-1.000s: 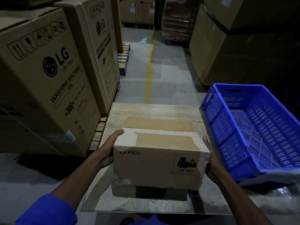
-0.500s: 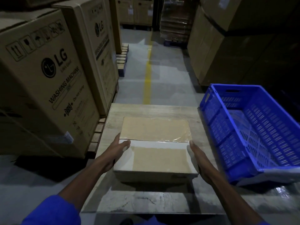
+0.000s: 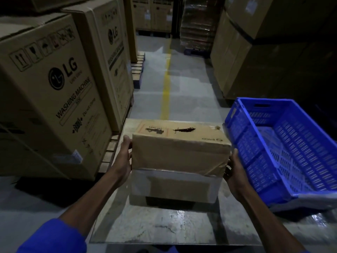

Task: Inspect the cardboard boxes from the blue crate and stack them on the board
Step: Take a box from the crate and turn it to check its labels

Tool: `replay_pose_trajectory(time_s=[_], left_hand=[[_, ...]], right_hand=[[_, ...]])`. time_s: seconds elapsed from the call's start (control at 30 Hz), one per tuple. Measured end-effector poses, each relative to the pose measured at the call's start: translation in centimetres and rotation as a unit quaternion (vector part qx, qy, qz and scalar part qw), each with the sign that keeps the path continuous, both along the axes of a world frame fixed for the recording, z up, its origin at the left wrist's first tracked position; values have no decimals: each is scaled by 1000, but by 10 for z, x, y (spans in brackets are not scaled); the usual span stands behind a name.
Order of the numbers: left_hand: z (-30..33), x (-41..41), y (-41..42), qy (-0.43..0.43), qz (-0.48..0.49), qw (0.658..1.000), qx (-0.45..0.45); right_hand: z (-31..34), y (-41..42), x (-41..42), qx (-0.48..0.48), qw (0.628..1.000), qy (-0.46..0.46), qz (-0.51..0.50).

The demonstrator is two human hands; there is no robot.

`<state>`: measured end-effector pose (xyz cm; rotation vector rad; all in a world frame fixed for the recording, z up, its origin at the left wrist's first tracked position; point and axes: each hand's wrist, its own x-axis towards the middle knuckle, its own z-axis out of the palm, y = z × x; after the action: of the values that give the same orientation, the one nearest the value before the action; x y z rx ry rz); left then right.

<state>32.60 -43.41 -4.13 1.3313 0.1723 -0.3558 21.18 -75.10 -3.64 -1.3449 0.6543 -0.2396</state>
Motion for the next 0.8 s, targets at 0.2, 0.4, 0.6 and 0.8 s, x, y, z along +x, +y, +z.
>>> replay_pose_trajectory(time_s=[0.2, 0.4, 0.6, 0.8], left_hand=[[-2, 3, 4, 3, -25, 999, -32], [-17, 1, 7, 24, -43, 999, 1], [-12, 7, -9, 12, -66, 990, 121], [-7, 15, 3, 1, -87, 982, 170]], right_hand=[[-8, -1, -4, 40, 999, -31, -14], [-21, -13, -6, 38, 999, -20, -3], [-10, -11, -7, -17, 999, -11, 26], [-9, -6, -5, -29, 997, 53, 53]])
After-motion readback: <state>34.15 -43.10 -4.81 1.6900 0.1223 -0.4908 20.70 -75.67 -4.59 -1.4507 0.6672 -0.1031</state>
